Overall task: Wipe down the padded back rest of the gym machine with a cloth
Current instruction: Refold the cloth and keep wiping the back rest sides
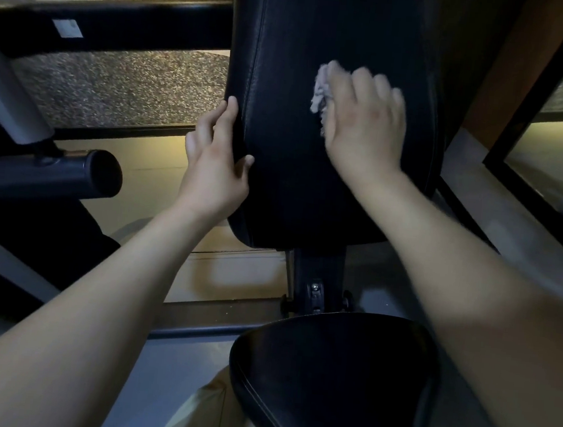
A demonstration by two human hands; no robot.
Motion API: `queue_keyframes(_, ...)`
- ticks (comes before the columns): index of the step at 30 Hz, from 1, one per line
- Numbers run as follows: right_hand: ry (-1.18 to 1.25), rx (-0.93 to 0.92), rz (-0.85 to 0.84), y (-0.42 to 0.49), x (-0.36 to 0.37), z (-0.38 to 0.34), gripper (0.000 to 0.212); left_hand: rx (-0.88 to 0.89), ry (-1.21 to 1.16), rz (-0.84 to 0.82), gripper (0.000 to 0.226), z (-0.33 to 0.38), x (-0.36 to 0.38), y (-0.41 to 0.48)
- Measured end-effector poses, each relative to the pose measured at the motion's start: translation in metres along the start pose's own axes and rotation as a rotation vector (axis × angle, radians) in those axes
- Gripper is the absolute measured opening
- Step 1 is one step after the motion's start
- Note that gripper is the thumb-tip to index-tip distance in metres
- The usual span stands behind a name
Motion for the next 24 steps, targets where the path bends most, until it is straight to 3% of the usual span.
queue_keyframes(6, 0.022, -0.405, 0.017, -0.038, 0.005, -0.009, 0.037, -0.038, 0.035, -0.034, 0.078, 0.010, -0.008, 0.005)
queue_keyframes(7, -0.006, -0.366, 0.014, -0.030, 0.002, -0.001, 0.037, -0.049, 0.050, -0.045, 0.078, 0.013, -0.011, 0.008)
queue_keyframes(11, -0.015, 0.101, -0.016, 0.000, -0.005, 0.020, 0.040, -0.084, 0.071, -0.057, 0.071, 0.029, -0.017, 0.020)
queue_keyframes(12, 0.009, 0.124, -0.008, 0.000, -0.004, 0.016, 0.040, -0.085, 0.072, -0.052, 0.069, 0.032, -0.017, 0.021)
queue_keyframes(16, 0.031, -0.030, 0.033, 0.005, 0.001, 0.003, 0.040, -0.109, 0.064, -0.034, 0.071, 0.036, -0.013, 0.022)
queue_keyframes(20, 0.047, 0.193, 0.016, 0.025, 0.002, -0.019, 0.046, -0.103, 0.057, -0.058, 0.091, 0.033, -0.016, 0.020)
queue_keyframes(24, 0.132, -0.103, 0.063, 0.011, 0.009, -0.055, 0.046, -0.085, 0.080, -0.106, 0.098, 0.027, -0.021, 0.022)
Point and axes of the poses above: each hand's wrist, its own y-axis towards the middle knuckle, its own x-axis out of the palm, z = x × y, the point moved 1 cm from there along y, towards the middle knuckle, and after that the axes turned 2 degrees about -y, right-handed, at the moved point
